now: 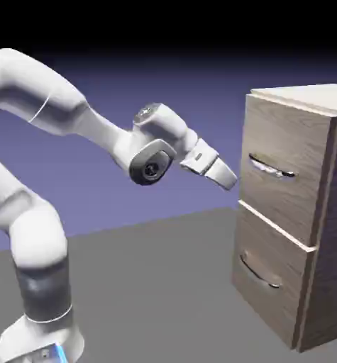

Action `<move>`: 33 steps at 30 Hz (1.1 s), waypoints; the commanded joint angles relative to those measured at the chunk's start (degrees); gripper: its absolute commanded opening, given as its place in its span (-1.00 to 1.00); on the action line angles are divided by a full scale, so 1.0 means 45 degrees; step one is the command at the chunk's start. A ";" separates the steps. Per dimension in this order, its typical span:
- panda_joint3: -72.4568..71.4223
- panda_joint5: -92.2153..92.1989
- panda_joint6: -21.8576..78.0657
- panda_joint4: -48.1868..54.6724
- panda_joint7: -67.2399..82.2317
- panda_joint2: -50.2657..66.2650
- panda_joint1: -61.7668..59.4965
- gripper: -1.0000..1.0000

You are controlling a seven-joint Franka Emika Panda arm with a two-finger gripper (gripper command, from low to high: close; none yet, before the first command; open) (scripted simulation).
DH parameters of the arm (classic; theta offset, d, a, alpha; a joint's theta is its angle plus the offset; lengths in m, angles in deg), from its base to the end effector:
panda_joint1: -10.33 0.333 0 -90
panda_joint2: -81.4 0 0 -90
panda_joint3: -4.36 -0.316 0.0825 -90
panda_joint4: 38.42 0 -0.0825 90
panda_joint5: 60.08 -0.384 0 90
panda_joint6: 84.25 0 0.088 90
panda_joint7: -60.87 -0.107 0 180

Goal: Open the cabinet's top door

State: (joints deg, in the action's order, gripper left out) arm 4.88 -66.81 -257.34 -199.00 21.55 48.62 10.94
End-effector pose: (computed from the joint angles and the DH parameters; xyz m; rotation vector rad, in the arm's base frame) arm 0.3899 -0.0082 0.4600 -2.4312 1.0222 -1.0035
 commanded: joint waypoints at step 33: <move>0.1411 -1.8277 0.2503 0.1134 0.8514 -0.0331 -0.0222 0.00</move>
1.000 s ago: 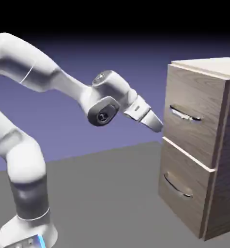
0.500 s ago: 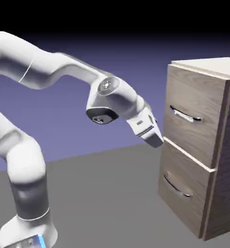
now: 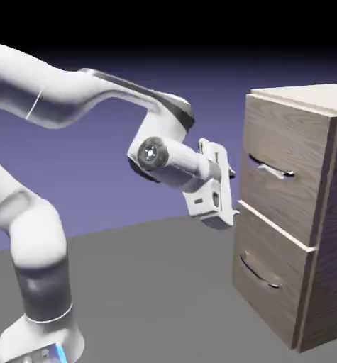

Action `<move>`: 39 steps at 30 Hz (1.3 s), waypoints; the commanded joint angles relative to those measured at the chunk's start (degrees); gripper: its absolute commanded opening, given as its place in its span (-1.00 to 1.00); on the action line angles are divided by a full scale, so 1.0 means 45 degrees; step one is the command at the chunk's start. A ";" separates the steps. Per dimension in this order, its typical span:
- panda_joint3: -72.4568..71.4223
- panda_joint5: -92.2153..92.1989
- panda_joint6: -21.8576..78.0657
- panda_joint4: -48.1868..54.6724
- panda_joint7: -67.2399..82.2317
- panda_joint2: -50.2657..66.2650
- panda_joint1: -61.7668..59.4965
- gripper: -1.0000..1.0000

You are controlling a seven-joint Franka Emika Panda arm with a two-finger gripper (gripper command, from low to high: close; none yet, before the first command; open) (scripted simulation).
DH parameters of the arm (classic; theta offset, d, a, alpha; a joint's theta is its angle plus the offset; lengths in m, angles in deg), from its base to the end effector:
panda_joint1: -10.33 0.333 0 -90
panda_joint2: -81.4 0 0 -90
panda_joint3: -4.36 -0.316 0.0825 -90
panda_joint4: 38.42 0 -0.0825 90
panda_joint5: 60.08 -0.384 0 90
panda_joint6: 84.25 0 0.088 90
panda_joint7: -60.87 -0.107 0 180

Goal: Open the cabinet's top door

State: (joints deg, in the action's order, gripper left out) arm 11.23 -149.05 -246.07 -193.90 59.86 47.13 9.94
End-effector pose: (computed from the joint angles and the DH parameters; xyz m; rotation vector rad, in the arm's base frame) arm 0.3645 -0.0968 0.4412 -1.5321 1.4772 -0.6135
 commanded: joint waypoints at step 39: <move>0.1115 -1.4865 0.2129 0.1160 0.6911 0.0084 -0.0157 -1.00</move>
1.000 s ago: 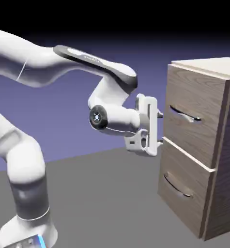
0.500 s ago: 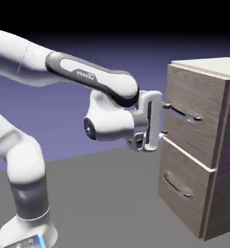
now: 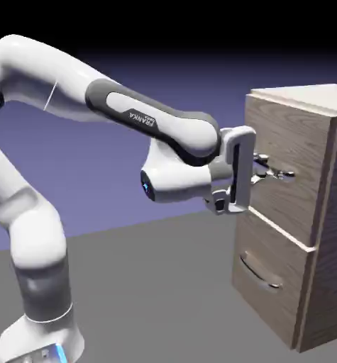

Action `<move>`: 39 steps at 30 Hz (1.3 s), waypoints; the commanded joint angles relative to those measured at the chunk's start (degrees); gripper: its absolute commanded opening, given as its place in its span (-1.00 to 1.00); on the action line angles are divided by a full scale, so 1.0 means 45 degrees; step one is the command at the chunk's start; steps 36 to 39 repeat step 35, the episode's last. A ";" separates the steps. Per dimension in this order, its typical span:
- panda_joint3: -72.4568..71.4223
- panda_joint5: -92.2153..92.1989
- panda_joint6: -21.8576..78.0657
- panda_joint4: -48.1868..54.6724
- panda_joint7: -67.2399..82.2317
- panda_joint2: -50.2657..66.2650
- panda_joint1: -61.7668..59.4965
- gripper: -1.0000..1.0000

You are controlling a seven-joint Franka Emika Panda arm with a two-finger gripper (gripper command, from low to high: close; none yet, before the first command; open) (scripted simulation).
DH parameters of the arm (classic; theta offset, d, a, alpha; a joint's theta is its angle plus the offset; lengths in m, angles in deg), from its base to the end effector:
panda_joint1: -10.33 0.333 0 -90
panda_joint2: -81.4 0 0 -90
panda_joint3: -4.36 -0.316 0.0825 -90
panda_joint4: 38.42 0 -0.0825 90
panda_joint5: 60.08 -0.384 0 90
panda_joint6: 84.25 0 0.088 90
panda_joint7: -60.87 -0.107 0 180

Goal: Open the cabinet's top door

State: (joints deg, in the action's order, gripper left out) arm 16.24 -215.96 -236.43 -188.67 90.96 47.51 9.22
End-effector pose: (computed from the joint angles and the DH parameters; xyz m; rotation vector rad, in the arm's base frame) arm 0.3726 -0.0987 0.4557 -0.6139 1.4808 -0.6135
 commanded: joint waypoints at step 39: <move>0.2123 0.7332 -0.7369 -0.4680 0.0200 -1.1602 0.1030 1.00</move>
